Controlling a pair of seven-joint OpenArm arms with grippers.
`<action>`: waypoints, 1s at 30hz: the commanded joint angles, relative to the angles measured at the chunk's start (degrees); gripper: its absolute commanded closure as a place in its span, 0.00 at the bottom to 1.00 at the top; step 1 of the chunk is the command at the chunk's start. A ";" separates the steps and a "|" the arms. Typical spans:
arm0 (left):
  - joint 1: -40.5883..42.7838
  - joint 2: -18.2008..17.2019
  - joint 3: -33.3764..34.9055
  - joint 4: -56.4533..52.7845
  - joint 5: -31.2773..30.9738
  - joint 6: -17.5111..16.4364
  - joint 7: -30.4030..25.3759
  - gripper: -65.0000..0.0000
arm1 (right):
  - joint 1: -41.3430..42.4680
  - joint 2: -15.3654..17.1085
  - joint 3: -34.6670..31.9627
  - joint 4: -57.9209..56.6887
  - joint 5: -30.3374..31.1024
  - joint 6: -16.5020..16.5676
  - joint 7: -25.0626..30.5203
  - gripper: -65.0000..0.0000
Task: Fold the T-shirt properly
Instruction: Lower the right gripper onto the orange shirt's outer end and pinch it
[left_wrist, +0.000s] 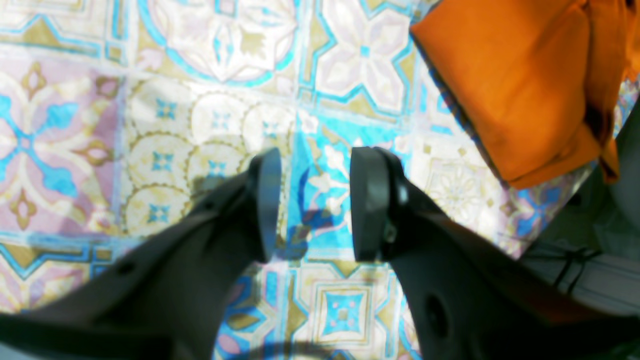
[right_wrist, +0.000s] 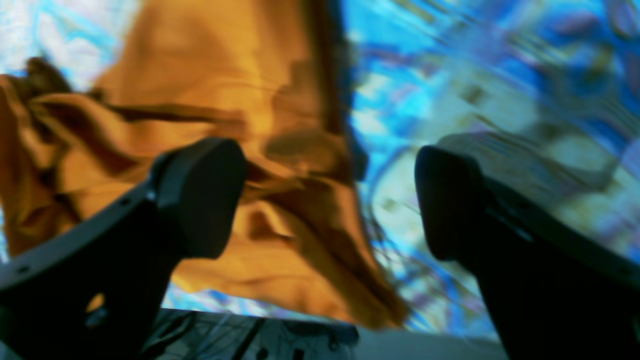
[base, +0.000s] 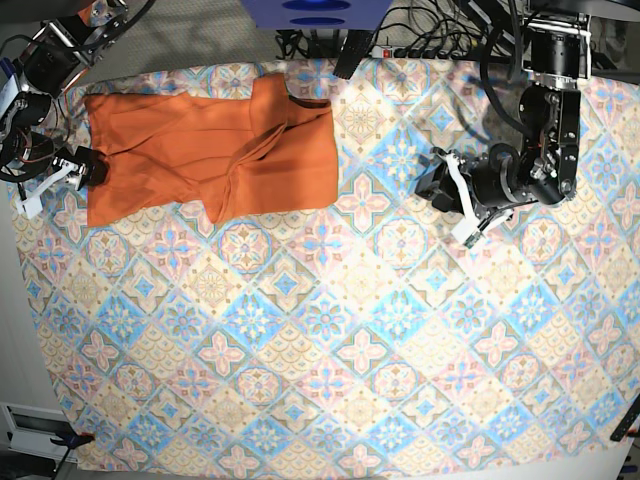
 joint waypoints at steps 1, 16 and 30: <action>-0.80 -0.72 -0.25 0.87 -0.95 -0.30 -0.85 0.67 | -0.15 1.40 -0.60 0.84 0.41 0.12 0.18 0.17; -0.45 -0.72 -0.34 0.87 -0.95 -0.30 -0.85 0.67 | -0.33 -3.00 -5.52 0.84 -6.27 0.12 0.18 0.17; -0.45 -0.72 -0.43 0.87 -0.95 -0.30 -0.85 0.67 | -4.73 -3.53 -11.68 0.66 -6.62 0.12 0.18 0.17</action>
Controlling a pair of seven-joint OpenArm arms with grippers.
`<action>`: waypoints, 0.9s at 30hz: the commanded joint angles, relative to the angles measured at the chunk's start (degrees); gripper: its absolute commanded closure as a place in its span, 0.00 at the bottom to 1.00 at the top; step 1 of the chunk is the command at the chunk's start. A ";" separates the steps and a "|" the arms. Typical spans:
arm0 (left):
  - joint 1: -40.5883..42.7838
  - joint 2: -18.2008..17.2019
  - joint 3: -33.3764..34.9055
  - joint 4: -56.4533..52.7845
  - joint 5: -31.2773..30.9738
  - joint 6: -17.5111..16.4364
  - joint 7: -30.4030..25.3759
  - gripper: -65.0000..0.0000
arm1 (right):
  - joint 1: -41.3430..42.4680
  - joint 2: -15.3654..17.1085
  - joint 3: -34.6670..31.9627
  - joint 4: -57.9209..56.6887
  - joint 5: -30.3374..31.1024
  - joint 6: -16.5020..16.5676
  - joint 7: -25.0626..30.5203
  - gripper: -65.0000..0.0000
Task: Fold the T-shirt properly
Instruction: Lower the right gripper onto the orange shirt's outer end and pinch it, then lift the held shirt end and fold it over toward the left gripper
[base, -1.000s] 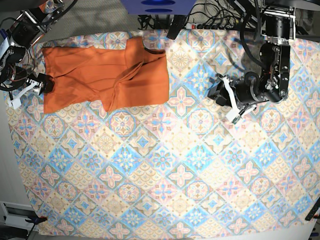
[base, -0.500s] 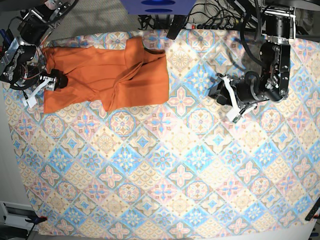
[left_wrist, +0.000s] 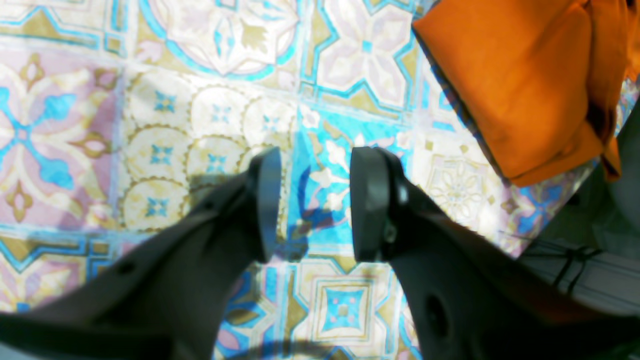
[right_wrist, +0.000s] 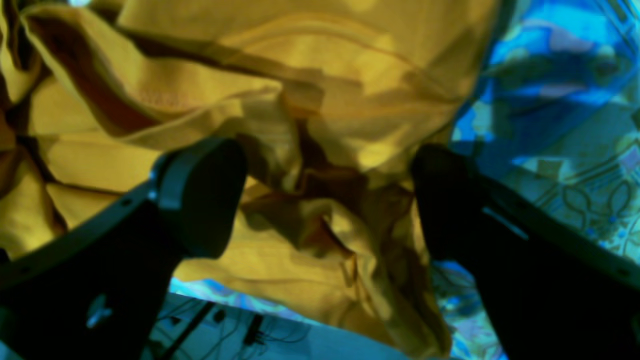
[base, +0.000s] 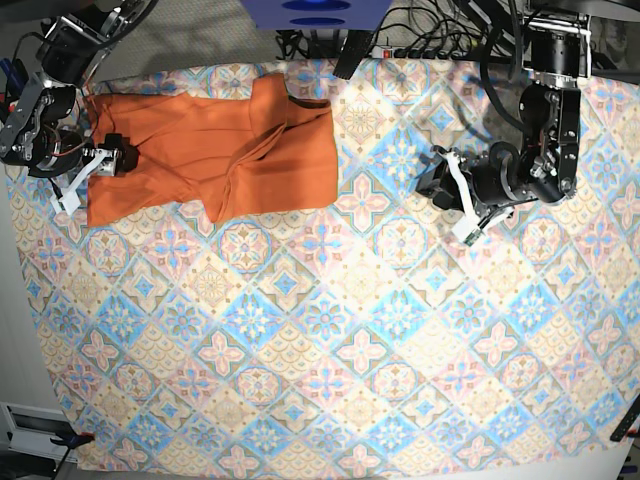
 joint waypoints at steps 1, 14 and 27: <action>-0.75 -0.72 -0.36 0.78 -0.90 -0.30 -0.83 0.67 | -1.41 -0.51 -0.73 -0.83 -1.33 -0.32 -3.97 0.17; -0.93 -0.72 -0.36 0.78 -0.90 -0.30 -0.83 0.67 | -1.93 -0.42 -4.68 -1.00 -1.33 -0.32 -3.93 0.62; -0.75 -0.72 -0.36 0.70 -0.90 -0.30 -0.83 0.67 | -1.58 -0.25 -6.00 -0.47 -1.42 -0.32 -3.66 0.98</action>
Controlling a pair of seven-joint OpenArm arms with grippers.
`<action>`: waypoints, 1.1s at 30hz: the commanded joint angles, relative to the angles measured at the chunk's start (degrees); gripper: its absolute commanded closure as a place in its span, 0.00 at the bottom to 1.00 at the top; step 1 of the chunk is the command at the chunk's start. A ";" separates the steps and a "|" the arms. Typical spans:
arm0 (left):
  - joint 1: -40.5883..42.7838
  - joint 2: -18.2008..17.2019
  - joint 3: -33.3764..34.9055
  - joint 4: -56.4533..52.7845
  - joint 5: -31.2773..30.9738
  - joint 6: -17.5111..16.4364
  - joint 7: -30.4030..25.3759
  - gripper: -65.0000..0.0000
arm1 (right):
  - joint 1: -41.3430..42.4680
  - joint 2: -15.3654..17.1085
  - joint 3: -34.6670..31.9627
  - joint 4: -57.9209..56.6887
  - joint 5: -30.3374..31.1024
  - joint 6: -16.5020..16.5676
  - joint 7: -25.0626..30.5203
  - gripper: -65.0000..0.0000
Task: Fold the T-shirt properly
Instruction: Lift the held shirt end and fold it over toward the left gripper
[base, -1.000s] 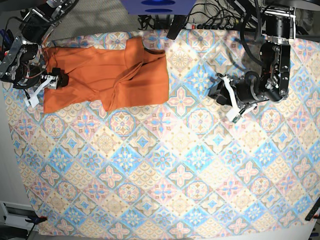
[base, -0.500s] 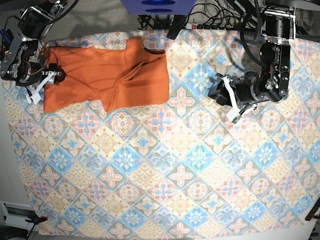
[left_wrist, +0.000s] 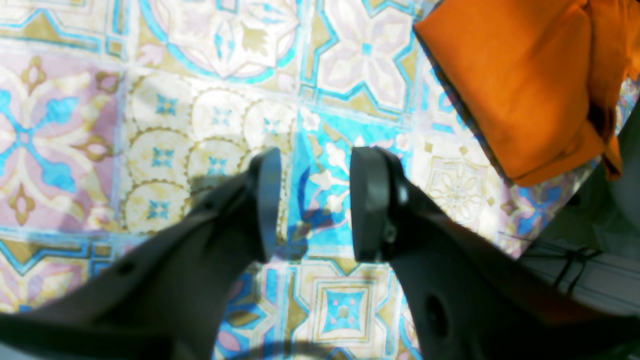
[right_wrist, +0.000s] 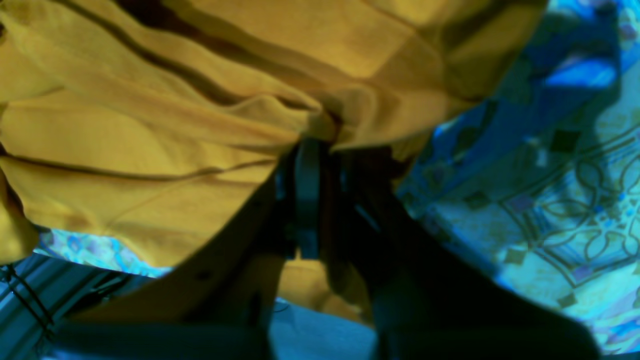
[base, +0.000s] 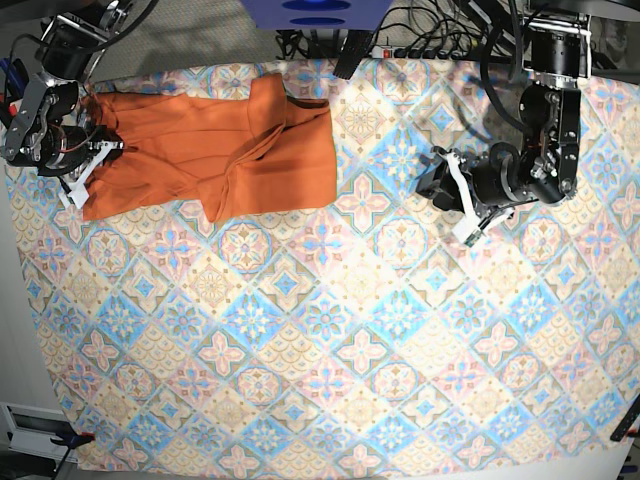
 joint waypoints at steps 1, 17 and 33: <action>-0.65 -0.72 -0.36 0.70 -0.84 -0.32 -0.85 0.67 | -0.64 -1.21 -0.89 -0.50 0.35 0.78 -3.31 0.97; 0.50 -0.72 -0.36 0.78 6.46 -0.32 -0.85 0.68 | -0.64 -5.95 -0.71 23.59 -7.12 0.78 -3.62 0.98; 0.50 -0.81 -0.45 0.78 7.96 -0.32 -0.85 0.67 | -6.88 -8.33 -10.56 42.23 -7.12 0.78 -3.62 0.98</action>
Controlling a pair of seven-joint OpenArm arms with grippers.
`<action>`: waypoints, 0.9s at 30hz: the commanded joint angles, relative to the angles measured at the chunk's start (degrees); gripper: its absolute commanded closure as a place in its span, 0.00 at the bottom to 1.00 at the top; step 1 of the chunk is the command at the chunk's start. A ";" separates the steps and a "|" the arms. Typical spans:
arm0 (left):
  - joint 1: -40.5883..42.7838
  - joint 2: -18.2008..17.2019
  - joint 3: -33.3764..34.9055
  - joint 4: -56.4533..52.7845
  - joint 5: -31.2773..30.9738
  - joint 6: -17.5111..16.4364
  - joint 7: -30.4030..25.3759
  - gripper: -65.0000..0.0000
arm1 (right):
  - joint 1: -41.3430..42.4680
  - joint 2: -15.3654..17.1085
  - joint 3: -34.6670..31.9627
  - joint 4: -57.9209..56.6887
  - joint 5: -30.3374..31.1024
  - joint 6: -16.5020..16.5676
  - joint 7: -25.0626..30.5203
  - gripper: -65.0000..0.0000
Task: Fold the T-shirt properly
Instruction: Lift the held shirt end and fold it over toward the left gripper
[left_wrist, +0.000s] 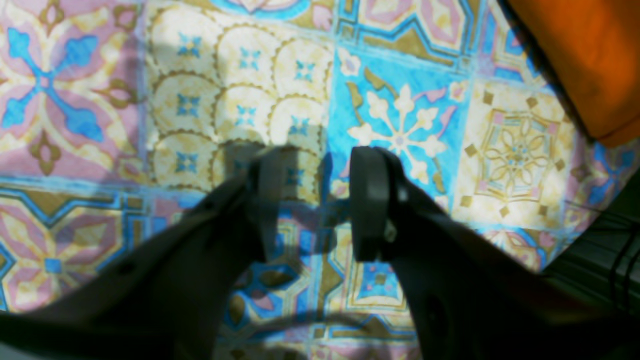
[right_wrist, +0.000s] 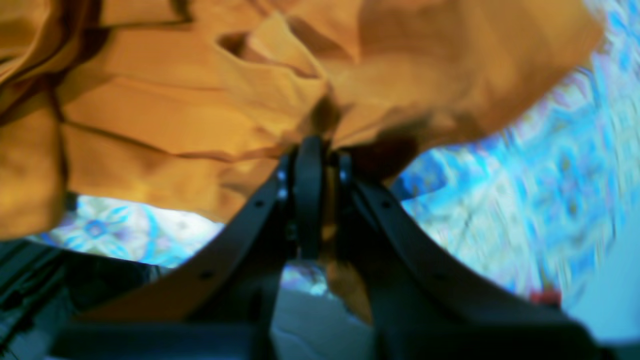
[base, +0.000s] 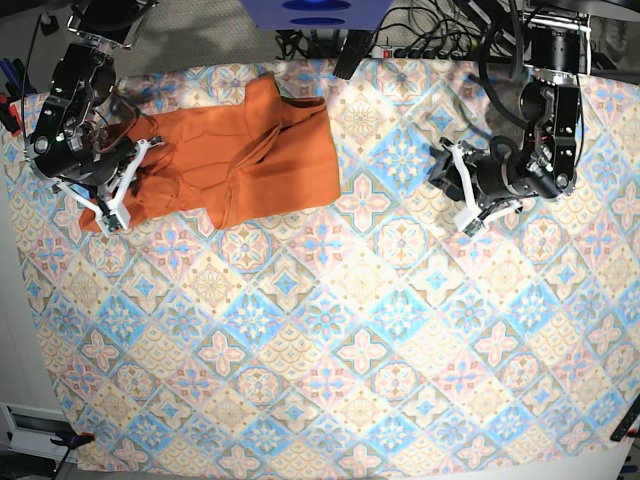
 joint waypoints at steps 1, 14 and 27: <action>-0.62 -0.88 -0.39 0.83 -0.68 -0.14 -0.76 0.67 | 0.57 0.39 -1.19 1.07 0.77 0.14 0.84 0.98; 0.35 -0.96 -4.08 0.74 3.45 -0.14 -0.67 0.67 | -2.16 0.39 -19.03 3.01 0.95 0.14 5.37 0.98; 0.26 -0.96 -5.84 -4.27 3.45 -0.14 -0.76 0.67 | -2.16 0.66 -33.45 4.50 0.95 -14.05 13.54 0.98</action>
